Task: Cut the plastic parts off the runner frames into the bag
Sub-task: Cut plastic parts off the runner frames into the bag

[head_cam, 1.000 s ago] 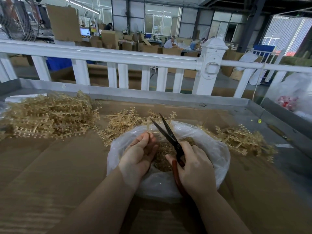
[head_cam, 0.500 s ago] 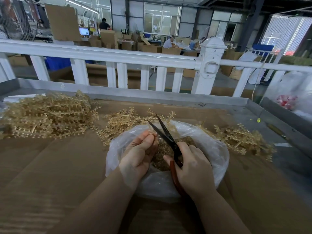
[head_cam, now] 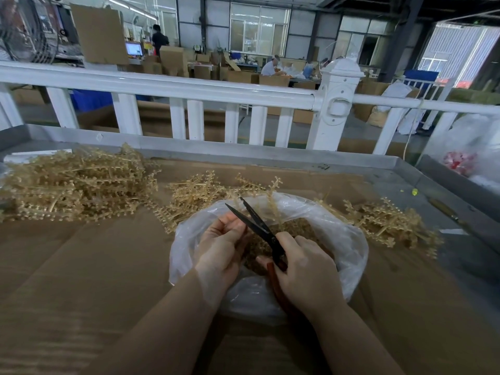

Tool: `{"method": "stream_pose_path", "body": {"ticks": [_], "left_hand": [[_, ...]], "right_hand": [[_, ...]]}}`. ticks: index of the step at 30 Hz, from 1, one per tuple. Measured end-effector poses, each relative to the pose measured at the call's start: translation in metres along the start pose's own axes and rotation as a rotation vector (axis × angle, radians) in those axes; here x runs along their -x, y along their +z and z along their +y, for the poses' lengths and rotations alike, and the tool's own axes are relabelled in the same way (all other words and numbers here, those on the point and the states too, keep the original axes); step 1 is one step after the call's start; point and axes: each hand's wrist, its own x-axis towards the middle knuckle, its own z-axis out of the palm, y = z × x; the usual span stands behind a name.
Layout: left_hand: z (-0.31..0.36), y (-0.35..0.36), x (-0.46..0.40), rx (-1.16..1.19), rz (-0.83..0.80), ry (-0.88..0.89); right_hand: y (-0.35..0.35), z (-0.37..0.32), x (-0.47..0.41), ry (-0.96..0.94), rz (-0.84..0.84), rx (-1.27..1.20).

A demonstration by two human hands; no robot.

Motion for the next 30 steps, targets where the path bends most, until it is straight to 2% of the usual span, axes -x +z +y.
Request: {"method": "stream_pose_path", "body": {"ticks": [6, 15, 30], "left_hand": [[-0.0003, 0.0017, 0.0027, -0.012, -0.002, 0.028], [-0.0033, 0.0002, 0.003, -0.038, -0.005, 0.098], [-0.0056, 0.0037, 0.0037, -0.021, 0.041, 0.104]], "right_hand": [[-0.0006, -0.0008, -0.0011, 0.005, 0.031, 0.015], [0.0011, 0.0005, -0.0016, -0.006, -0.008, -0.021], [-0.0035, 0.0006, 0.0003, -0.043, -0.006, 0.018]]}}
